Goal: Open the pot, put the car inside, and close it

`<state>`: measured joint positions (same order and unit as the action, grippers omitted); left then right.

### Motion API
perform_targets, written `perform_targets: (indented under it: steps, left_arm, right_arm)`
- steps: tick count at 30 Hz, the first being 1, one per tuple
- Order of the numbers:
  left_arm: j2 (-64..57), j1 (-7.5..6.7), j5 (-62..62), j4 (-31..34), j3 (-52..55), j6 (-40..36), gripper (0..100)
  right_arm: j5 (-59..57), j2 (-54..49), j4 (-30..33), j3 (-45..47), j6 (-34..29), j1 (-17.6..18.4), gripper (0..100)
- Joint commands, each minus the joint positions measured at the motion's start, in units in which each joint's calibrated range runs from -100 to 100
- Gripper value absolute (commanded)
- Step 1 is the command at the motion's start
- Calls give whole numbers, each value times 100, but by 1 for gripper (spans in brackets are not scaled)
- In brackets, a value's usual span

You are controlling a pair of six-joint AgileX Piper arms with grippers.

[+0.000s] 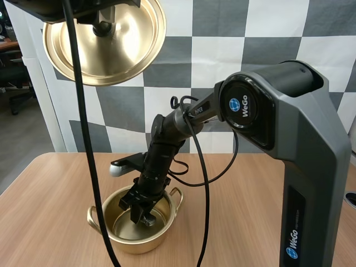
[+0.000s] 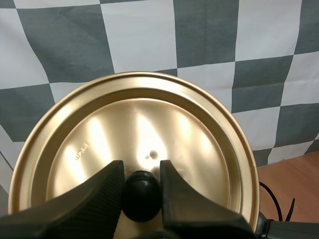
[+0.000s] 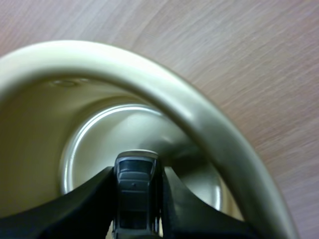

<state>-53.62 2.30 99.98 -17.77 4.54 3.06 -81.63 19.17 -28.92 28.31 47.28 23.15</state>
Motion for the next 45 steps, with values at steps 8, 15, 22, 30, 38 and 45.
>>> perform_targets:
  steps: [8, 15, 22, 30, 38, 45]
  left_arm:
    - [19, -2, 2, -8, 1, 2, 0]
    - [19, -2, 2, -8, 1, 2, 0]
    - [19, -2, 2, -8, 1, 2, 0]
    - [19, -2, 2, -8, 1, 2, 0]
    - [19, -2, 2, -8, 1, 2, 0]
    - [19, -2, 2, -8, 1, 2, 0]
  right_arm:
    - [-100, 3, 3, -4, 4, 0, 0]
    - [-283, 3, -35, -4, -24, 0, 0]
    - [-379, 3, -161, -4, -4, 0, 48]
    - [-379, -9, -161, -4, 9, 0, 57]
    - [-664, -68, -126, -40, 9, 0, 56]
    - [-1837, -711, -209, -810, -25, 0, 56]
